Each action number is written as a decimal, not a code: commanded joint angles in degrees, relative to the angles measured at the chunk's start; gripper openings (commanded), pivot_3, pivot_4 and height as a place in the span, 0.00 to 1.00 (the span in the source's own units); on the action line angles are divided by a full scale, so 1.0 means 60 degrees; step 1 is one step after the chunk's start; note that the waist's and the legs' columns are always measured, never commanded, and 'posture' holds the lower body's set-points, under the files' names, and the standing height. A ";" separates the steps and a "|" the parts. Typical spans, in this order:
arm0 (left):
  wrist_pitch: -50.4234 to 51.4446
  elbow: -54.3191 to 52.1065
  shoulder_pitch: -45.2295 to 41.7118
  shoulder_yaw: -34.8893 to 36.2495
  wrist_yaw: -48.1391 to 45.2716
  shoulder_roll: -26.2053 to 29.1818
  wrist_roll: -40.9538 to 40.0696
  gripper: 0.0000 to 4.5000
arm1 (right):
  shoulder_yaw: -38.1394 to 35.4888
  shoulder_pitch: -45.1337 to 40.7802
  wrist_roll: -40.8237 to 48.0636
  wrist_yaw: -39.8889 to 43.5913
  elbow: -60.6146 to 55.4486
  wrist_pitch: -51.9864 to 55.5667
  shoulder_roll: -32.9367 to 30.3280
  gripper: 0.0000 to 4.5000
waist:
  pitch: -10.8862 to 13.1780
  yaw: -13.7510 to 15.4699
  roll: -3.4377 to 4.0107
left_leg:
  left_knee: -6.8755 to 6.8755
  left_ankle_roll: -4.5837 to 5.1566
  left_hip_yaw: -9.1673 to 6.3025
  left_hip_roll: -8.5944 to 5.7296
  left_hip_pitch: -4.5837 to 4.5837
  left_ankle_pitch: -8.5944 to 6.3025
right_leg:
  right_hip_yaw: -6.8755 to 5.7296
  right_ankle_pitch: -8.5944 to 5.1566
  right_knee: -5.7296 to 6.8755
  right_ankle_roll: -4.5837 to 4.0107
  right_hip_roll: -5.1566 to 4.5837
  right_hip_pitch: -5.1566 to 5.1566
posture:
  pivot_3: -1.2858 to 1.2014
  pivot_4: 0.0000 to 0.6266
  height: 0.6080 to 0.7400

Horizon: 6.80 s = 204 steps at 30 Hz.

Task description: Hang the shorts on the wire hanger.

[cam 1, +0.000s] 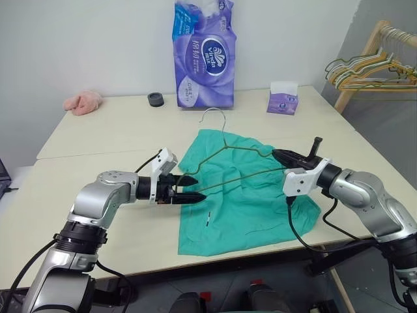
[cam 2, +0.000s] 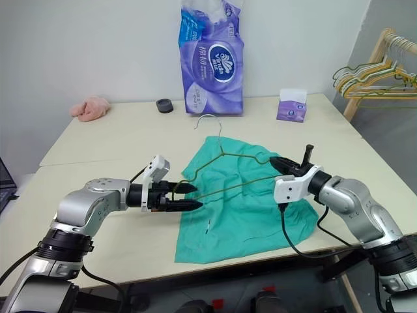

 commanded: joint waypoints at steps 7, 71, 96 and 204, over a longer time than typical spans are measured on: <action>0.0627 -0.1168 -0.0196 0.0012 -0.0042 0.0095 -0.0250 0.11 | -0.0504 -0.0184 0.0235 -0.0011 -0.0352 -0.0113 0.0153 0.00 | 0.0000 -0.0003 0.0000 | 0.0000 0.0000 0.0003 0.0000 0.0000 0.0000 | 0.0003 0.0000 0.0000 0.0000 0.0000 0.0000 | 0.48 0.07 1.00; -0.4304 -0.1703 -0.0330 -0.1536 -0.1153 0.0370 0.3026 0.00 | 0.0944 -0.0408 0.6657 0.5016 -0.4275 1.1641 -0.1557 0.01 | 0.0001 -0.0009 0.0005 | 0.0006 0.0004 -0.0009 0.0004 -0.0003 -0.0002 | -0.0017 -0.0026 -0.0004 0.0049 -0.0009 0.0001 | 0.47 0.07 1.00; -0.3347 0.0359 -0.0392 0.1133 0.0937 -0.0277 0.1540 0.55 | -0.2492 0.2385 0.8561 0.4155 -0.5000 1.3412 -0.1347 0.00 | -0.0006 0.0069 -0.0003 | 0.0033 0.0003 -0.0040 0.0001 -0.0024 -0.0002 | -0.0041 -0.0012 0.0001 0.0038 -0.0012 0.0006 | 0.48 0.07 1.00; -0.7801 0.3717 -0.3410 -0.0338 -0.2032 0.0213 0.3071 0.99 | 0.1562 -0.1548 0.5700 0.4809 -0.3267 1.0654 0.0091 0.00 | -0.0009 0.0132 0.0002 | 0.0148 0.0001 -0.0008 -0.0003 -0.0199 -0.0002 | -0.0023 0.0059 0.0129 0.0000 0.0003 -0.0194 | 0.49 0.05 1.00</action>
